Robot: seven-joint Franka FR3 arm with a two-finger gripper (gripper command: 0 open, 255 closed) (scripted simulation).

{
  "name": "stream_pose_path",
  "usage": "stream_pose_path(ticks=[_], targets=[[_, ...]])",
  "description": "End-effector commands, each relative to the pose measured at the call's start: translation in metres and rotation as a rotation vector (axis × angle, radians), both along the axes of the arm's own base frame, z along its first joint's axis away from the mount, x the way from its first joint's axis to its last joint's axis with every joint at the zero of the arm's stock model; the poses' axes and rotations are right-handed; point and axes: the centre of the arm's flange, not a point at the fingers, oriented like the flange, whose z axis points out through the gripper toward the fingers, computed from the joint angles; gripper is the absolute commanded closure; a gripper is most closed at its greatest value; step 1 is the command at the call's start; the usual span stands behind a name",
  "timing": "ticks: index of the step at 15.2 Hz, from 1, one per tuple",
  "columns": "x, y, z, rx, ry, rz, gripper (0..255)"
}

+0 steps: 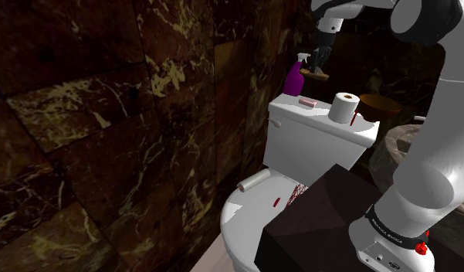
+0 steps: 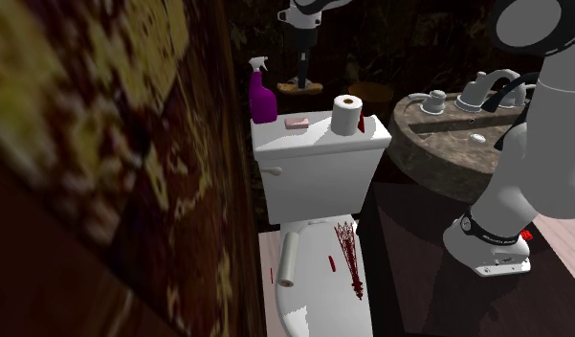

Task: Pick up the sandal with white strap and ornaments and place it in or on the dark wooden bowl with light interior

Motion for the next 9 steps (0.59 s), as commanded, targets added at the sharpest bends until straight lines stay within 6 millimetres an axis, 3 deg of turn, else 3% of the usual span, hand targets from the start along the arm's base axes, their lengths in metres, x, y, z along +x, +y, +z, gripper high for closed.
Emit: stream_pose_path(ticks=[1,9], targets=[[-0.023,-0.014,0.001,0.001,0.000,0.001,255],[-0.113,-0.070,0.005,0.001,0.000,0.001,255]])
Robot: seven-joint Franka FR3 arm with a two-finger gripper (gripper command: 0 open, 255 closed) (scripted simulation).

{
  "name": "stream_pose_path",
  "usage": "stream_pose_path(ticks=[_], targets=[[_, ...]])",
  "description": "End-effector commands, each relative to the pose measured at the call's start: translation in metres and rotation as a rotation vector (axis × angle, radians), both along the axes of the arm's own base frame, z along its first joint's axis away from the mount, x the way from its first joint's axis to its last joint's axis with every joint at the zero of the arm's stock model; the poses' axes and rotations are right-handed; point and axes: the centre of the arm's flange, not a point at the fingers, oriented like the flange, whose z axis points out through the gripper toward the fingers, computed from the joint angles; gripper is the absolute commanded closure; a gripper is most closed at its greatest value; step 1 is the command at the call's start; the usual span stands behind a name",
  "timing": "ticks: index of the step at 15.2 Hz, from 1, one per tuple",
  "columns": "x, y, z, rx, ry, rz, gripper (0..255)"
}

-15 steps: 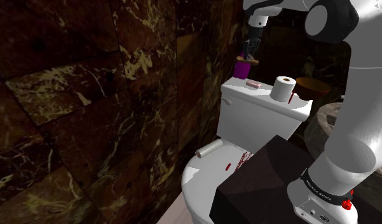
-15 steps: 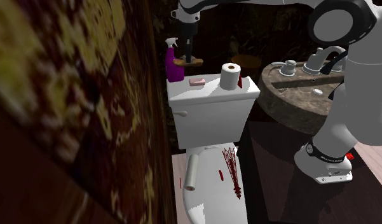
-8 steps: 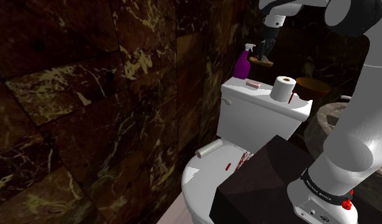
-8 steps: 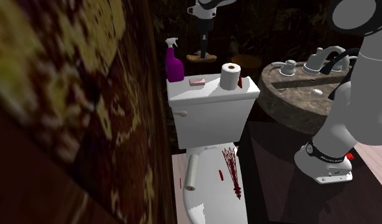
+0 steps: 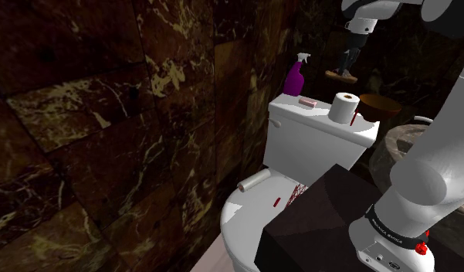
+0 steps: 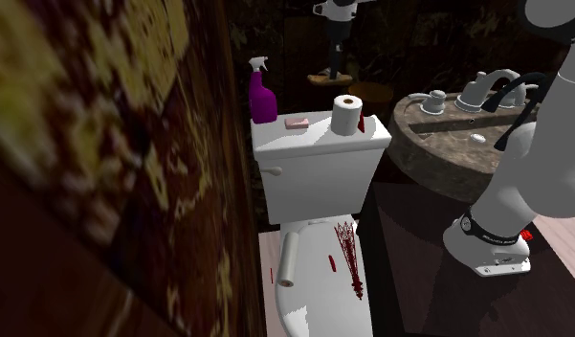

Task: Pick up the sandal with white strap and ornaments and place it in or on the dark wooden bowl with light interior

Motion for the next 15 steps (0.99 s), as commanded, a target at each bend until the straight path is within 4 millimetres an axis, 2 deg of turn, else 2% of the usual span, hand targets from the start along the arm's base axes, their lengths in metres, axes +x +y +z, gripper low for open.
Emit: stream_pose_path(ticks=[1,15], targets=[[-0.022,-0.011,0.000,0.000,0.000,0.001,255],[-0.179,-0.109,0.007,0.000,0.000,0.001,255]])
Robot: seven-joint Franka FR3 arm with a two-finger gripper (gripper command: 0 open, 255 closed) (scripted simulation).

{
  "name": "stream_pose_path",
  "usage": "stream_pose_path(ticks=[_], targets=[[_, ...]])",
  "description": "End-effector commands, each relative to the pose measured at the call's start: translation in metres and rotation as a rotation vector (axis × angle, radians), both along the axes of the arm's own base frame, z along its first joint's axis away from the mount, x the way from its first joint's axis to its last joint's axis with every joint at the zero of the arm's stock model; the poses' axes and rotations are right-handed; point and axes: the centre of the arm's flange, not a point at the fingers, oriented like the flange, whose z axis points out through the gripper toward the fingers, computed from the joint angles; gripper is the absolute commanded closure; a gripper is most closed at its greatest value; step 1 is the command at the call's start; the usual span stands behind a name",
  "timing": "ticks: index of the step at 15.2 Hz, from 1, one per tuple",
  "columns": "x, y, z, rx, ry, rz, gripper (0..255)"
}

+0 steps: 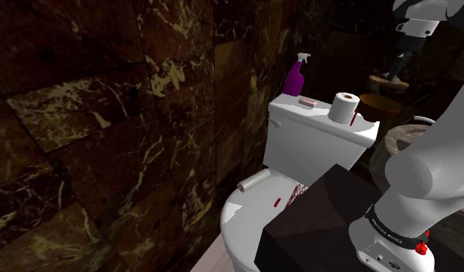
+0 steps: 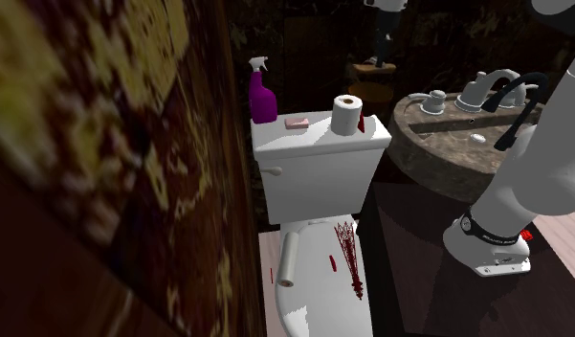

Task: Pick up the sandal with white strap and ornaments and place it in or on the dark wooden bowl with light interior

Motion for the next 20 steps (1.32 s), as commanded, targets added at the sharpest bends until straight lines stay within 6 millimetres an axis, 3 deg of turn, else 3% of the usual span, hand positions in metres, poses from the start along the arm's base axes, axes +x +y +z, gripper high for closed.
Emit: stream_pose_path(ticks=[1,16,20], targets=[[-0.012,-0.009,-0.005,0.000,0.000,0.002,255],[-0.012,-0.009,-0.086,0.000,0.000,0.002,255],[-0.012,-0.009,-0.086,0.000,0.000,0.002,255]])
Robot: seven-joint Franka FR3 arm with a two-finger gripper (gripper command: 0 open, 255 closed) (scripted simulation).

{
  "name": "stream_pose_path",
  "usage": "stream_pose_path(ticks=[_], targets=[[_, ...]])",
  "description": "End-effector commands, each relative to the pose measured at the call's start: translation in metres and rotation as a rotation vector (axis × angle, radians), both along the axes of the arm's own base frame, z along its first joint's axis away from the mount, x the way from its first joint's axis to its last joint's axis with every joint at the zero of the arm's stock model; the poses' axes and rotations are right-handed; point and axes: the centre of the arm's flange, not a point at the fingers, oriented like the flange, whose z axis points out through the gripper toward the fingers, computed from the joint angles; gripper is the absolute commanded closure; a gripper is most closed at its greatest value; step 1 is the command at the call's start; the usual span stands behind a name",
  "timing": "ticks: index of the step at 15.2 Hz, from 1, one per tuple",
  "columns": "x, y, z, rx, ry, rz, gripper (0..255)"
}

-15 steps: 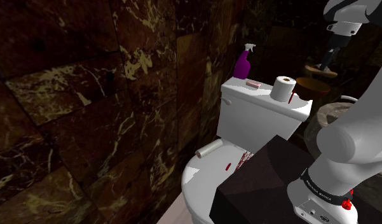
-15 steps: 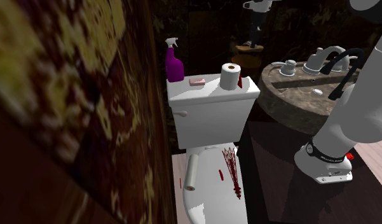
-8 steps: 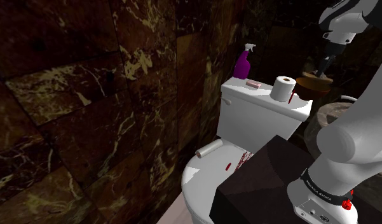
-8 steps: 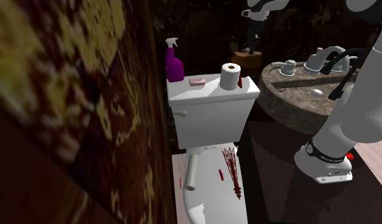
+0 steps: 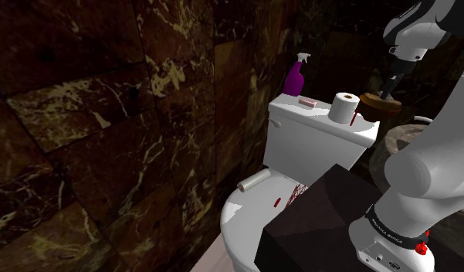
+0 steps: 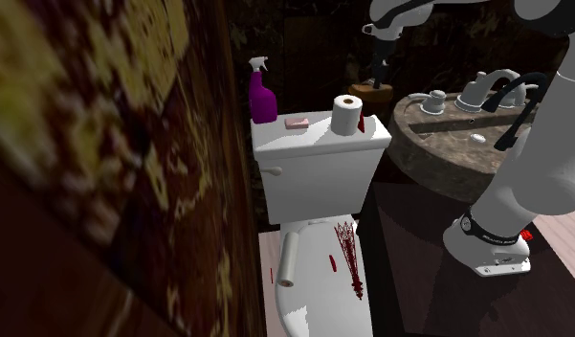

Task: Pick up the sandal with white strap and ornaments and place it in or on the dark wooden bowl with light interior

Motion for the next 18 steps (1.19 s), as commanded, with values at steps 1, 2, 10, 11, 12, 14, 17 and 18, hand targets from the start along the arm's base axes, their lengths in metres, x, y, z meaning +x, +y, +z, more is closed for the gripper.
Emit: stream_pose_path(ticks=[1,2,10,11,12,14,17,18], targets=[[0.000,0.000,0.000,0.000,0.000,0.000,255],[0.000,0.000,0.000,0.000,0.000,0.000,255],[0.000,0.000,0.000,0.000,0.000,0.000,0],[0.000,0.000,0.013,0.000,0.000,0.000,0],[0.000,0.000,0.026,0.000,0.000,0.000,0],[-0.001,-0.001,0.050,0.000,0.000,0.000,0],[-0.001,-0.001,0.050,0.000,0.000,0.000,0],[-0.001,-0.001,0.050,0.000,0.000,0.000,0]])
